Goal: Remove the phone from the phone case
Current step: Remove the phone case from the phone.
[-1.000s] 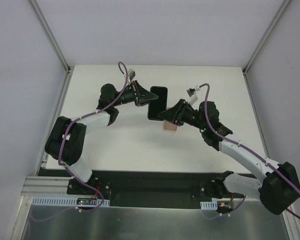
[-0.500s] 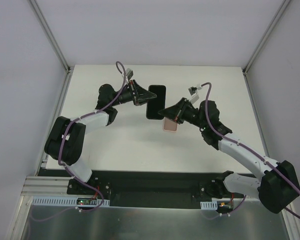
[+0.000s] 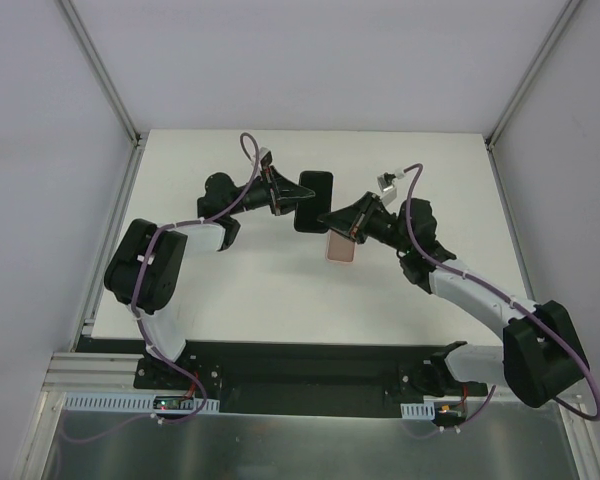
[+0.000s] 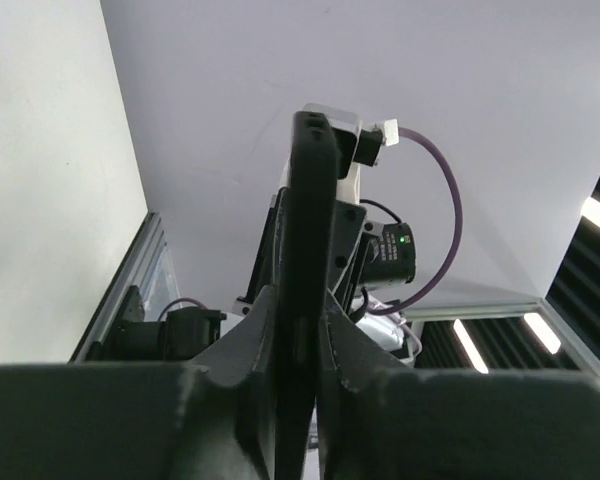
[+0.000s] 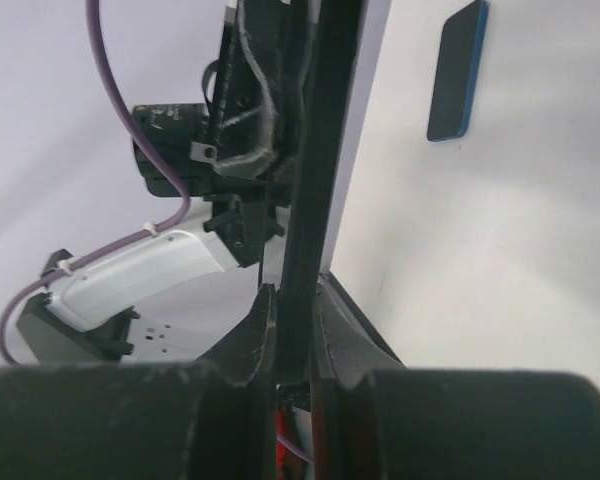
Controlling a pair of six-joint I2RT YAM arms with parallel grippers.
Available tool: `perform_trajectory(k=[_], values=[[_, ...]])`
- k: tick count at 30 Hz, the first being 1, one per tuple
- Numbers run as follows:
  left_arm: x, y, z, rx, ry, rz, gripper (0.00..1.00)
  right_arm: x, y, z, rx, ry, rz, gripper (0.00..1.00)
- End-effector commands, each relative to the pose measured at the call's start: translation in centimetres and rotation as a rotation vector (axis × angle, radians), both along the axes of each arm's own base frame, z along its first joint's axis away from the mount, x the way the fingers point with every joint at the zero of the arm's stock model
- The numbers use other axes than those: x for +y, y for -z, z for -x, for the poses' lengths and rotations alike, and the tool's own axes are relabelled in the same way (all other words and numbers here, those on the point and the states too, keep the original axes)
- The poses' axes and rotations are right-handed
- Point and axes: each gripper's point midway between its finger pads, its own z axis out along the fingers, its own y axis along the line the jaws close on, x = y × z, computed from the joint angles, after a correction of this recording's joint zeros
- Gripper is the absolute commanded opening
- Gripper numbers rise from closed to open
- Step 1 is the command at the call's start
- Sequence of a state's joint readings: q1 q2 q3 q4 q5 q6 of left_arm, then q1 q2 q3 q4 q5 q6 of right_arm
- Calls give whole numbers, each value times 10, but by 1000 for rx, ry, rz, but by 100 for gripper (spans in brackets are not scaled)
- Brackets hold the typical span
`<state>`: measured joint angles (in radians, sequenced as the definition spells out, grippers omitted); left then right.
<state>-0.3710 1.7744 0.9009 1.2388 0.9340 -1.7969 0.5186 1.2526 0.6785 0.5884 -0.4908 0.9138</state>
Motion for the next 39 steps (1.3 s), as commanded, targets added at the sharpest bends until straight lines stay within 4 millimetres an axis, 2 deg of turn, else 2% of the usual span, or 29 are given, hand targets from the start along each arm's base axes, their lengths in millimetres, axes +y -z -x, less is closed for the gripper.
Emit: perform_trajectory(k=[1,9,10,12,13,19,22,25,29,30,31,32,33,34,35,36,37,39], values=[[10,-65,34,-374,37,145,0,1,-41,-2,-124,-7,-96,1],[9,-66,32,-379,42,135,0,-2,-29,1,-98,-15,-78,1],[9,-68,32,-387,42,138,7,-2,-28,2,-93,-18,-77,1],[9,-71,29,-386,34,138,14,-2,-27,4,-83,-30,-78,1],[9,-71,28,-391,28,137,22,-1,-26,5,-79,-37,-78,1],[7,-78,24,-402,25,138,34,-1,-21,14,-64,-68,-73,1],[7,-79,23,-407,23,139,30,-1,-18,15,-57,-69,-61,1],[6,-77,21,-399,23,136,0,-1,-15,17,-50,-79,-49,1],[6,-75,21,-382,13,122,0,-3,-16,19,-76,-84,-25,1],[7,-73,22,-389,4,109,0,-4,-17,19,-82,-79,-14,5],[7,-72,22,-386,1,98,0,-7,-14,22,-91,-74,27,15],[7,-70,22,-388,-4,88,0,-11,-15,18,-103,-38,54,38],[7,-68,21,-381,-12,71,0,-15,-16,18,-111,-17,81,42],[7,-67,21,-381,-18,65,0,-22,-11,25,-96,-1,133,43],[7,-66,21,-379,-20,59,0,-28,-8,21,-129,41,195,43],[7,-66,22,-381,-22,53,0,-33,-17,20,-156,62,222,42],[8,-66,21,-382,-25,51,0,-39,-14,28,-144,70,264,41],[7,-66,21,-382,-27,51,0,-49,-18,26,-171,119,335,35]])
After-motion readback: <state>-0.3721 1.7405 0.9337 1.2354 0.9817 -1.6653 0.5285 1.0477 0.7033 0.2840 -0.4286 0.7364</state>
